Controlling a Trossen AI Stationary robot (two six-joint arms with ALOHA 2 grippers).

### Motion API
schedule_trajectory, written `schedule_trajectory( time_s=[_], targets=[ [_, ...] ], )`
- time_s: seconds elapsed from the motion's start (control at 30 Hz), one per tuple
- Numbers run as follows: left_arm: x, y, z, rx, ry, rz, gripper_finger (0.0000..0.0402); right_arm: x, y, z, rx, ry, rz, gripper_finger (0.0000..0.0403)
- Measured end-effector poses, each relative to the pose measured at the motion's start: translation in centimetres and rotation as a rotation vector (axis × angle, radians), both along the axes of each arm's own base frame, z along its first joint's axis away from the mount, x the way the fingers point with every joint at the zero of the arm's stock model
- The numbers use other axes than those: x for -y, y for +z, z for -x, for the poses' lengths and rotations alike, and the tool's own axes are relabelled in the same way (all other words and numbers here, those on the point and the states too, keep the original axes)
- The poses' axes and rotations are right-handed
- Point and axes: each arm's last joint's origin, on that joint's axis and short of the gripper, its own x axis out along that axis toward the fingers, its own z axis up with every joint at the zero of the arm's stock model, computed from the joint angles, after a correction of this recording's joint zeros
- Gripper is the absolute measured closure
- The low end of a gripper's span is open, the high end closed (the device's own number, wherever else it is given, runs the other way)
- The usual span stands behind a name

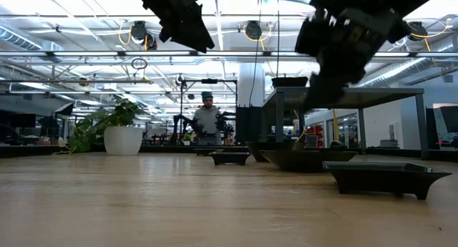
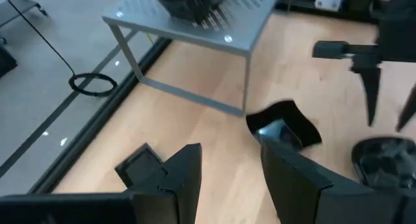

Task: Pick & Place Mini shaped plates
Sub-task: Stack the leaf shaped plate on top of the leaf shaped plates on the shelf

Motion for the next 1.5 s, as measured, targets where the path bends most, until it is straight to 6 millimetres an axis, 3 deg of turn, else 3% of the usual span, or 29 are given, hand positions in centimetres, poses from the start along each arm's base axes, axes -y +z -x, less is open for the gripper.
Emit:
schedule_trajectory(
  time_s=[0.27, 0.5, 0.7, 1.03, 1.5],
  targets=[
    [1.2, -0.4, 0.2, -0.049, -0.04, 0.004, 0.0238, -0.1, -4.2, -1.0, -0.224, -0.189, -0.19, 0.0249],
    [1.5, -0.4, 0.2, -0.047, -0.043, 0.008, 0.0238, -0.2, -5.5, -1.5, -0.262, -0.233, -0.246, 0.0234],
    [1.5, -0.4, 0.2, -0.048, -0.034, 0.022, 0.0238, -0.6, -5.6, -1.5, -0.268, -0.226, -0.235, 0.0272],
    [1.6, -0.4, 0.2, -0.048, -0.036, 0.021, 0.0238, -0.9, -4.4, -1.2, -0.239, -0.161, -0.287, 0.0395],
    [1.6, -0.4, 0.2, -0.05, -0.036, 0.017, 0.0238, -1.0, -3.7, -1.5, -0.159, -0.067, -0.259, 0.0402]
  ],
)
